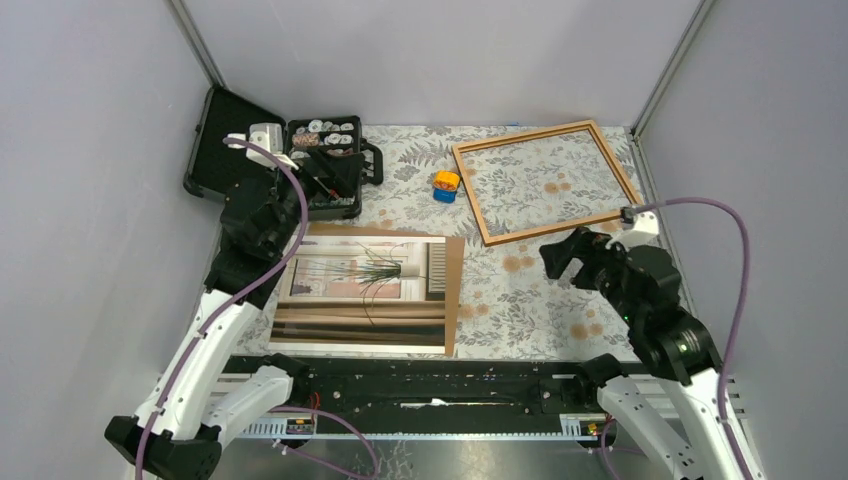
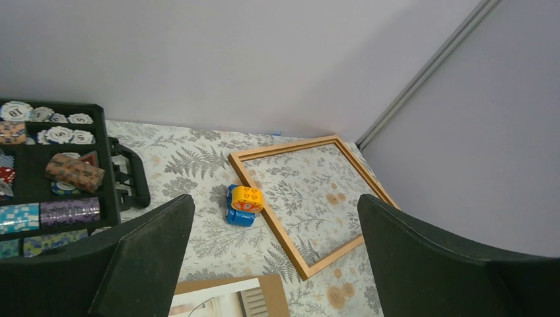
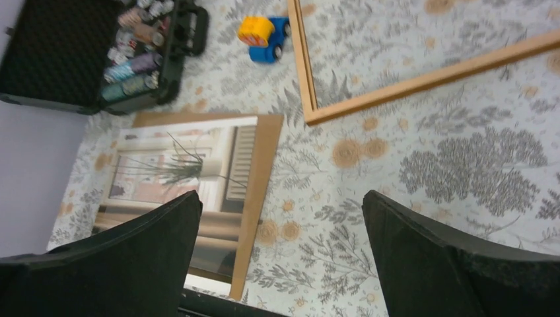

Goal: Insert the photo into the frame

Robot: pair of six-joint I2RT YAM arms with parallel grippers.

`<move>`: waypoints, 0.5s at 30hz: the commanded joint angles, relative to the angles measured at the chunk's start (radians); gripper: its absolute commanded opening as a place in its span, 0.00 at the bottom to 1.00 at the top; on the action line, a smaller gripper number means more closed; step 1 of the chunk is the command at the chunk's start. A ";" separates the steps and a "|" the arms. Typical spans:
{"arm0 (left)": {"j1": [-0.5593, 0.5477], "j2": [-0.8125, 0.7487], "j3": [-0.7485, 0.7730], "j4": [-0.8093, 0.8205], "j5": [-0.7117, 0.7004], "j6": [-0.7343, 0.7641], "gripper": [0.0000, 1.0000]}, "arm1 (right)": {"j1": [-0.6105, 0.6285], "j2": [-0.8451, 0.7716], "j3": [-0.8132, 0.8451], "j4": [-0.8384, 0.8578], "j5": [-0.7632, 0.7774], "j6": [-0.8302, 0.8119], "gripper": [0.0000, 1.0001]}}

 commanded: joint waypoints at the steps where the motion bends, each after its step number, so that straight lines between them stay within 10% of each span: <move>1: -0.022 0.025 0.060 0.024 0.028 -0.005 0.99 | -0.005 0.093 -0.082 0.030 -0.025 0.071 1.00; 15: -0.117 0.130 0.108 -0.055 0.058 -0.042 0.99 | -0.004 0.528 -0.387 0.588 -0.473 0.355 1.00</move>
